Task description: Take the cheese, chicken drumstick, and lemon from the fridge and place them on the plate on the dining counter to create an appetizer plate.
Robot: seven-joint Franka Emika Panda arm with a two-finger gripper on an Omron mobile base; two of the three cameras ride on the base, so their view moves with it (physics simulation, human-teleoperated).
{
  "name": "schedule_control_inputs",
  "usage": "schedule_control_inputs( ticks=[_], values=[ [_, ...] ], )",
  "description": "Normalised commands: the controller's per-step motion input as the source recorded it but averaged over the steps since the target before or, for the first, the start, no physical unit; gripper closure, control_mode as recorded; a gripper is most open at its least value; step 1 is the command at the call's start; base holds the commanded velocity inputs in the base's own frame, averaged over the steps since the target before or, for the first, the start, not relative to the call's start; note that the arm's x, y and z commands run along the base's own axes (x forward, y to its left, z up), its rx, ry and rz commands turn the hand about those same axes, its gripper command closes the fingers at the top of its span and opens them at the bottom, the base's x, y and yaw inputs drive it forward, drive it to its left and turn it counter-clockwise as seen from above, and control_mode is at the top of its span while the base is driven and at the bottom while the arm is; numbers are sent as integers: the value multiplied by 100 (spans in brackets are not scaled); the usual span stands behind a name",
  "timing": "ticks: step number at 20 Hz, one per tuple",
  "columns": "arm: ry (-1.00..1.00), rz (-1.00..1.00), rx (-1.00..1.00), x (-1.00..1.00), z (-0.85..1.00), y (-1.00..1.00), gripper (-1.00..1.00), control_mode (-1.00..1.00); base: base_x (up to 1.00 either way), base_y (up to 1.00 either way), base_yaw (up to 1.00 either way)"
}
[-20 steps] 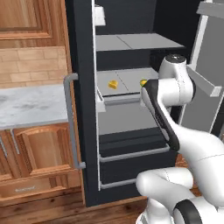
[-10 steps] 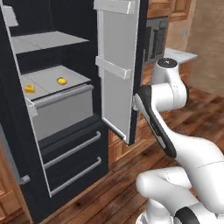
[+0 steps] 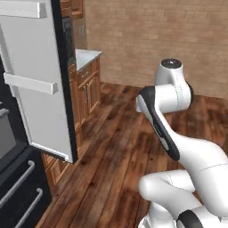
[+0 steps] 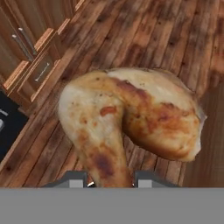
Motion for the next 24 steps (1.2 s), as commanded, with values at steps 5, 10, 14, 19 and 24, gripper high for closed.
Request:
schedule_control_inputs(
  ticks=[5,10,14,19,24],
  values=[
    [0,0,0,0,0,0,100,100,82,-2,-59],
    [0,0,0,0,0,0,100,100,100,0,-40],
    [0,0,0,0,0,0,100,100,100,0,-35],
    [0,0,0,0,0,0,100,100,100,5,-34],
    [0,0,0,0,0,0,100,100,100,32,-40]
  ],
)
